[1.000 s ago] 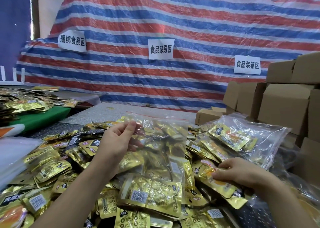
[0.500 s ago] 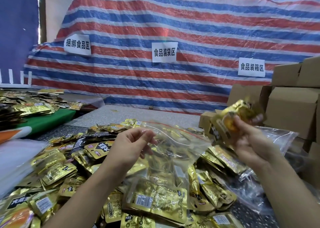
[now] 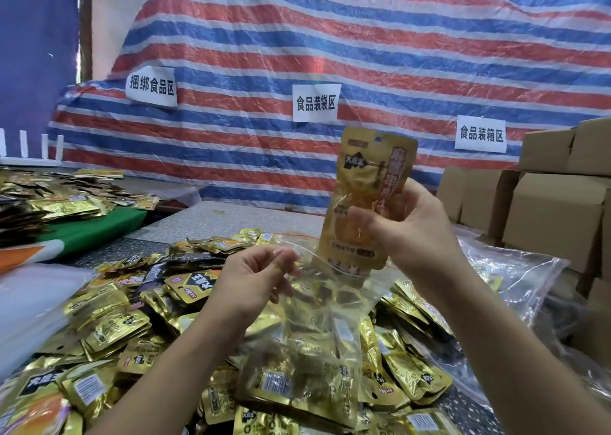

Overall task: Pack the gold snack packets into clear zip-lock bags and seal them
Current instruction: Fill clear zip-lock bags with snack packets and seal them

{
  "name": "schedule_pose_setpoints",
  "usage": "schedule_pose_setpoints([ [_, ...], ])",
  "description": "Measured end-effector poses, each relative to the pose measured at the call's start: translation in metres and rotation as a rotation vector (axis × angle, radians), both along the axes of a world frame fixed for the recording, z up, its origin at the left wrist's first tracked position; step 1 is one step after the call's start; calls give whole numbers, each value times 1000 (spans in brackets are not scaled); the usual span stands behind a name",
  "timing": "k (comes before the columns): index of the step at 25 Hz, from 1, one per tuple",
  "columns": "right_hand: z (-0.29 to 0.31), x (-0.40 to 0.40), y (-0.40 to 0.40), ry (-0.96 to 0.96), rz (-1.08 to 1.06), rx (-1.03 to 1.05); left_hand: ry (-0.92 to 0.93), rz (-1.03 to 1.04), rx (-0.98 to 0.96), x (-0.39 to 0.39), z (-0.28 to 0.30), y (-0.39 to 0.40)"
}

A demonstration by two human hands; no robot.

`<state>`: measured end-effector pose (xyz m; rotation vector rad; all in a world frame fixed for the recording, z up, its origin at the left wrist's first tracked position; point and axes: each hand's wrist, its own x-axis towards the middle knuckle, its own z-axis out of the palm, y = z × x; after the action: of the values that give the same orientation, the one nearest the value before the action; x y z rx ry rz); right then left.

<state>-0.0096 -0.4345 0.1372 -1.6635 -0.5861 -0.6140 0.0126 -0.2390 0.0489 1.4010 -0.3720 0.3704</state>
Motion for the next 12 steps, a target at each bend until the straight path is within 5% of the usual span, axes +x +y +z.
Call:
schedule_pose_setpoints([
  [12, -1, 3, -8, 108, 167, -506, 18, 0, -17, -4, 2, -7],
])
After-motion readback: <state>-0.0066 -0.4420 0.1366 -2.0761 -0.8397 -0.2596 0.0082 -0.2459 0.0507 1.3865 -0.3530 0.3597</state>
